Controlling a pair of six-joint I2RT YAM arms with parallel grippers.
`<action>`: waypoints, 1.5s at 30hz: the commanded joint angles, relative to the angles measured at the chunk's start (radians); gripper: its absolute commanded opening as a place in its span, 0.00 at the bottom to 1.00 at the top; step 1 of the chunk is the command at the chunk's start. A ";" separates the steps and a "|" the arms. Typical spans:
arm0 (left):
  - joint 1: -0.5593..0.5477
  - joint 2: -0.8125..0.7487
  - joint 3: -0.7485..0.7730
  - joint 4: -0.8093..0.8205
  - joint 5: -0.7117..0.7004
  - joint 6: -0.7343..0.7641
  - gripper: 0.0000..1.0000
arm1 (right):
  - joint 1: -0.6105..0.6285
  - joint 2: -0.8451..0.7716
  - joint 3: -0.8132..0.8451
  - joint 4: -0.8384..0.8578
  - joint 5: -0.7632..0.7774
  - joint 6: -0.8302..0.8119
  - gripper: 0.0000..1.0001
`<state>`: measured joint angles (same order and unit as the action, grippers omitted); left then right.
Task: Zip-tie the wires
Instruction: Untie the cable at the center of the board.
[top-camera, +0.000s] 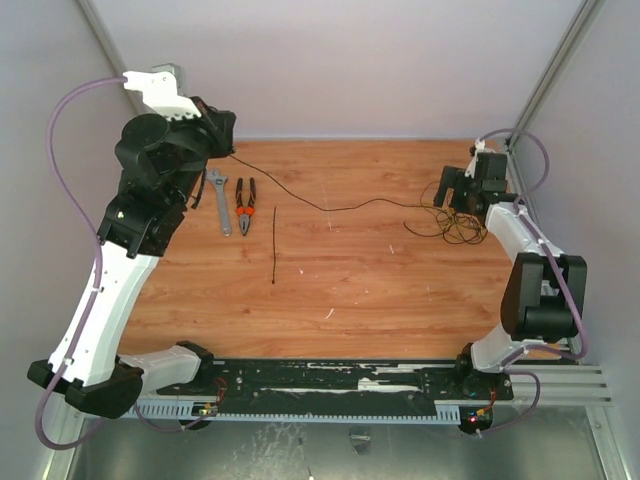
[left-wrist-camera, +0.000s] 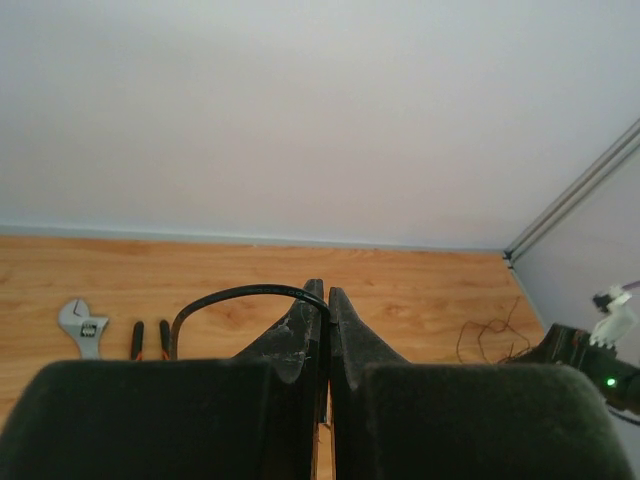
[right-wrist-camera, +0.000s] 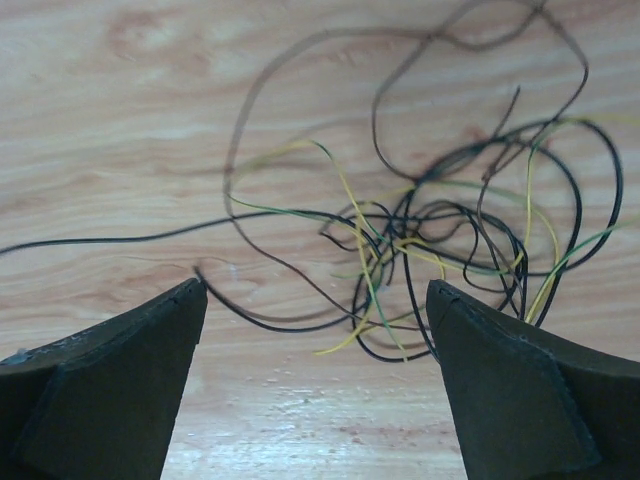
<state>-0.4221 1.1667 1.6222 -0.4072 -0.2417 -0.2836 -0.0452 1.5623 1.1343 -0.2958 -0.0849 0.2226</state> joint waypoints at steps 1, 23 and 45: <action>0.007 -0.016 0.076 0.028 -0.035 0.042 0.00 | -0.016 0.077 -0.043 0.018 0.027 0.010 0.93; 0.006 -0.069 0.343 -0.054 -0.295 0.187 0.00 | -0.084 0.258 0.048 0.003 0.132 -0.026 0.62; 0.006 -0.141 0.228 -0.136 -0.395 0.200 0.00 | -0.161 0.330 0.167 -0.035 0.150 -0.046 0.79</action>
<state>-0.4217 1.0023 1.9133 -0.5262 -0.6415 -0.0643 -0.1993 1.8915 1.2655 -0.3325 0.0483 0.1951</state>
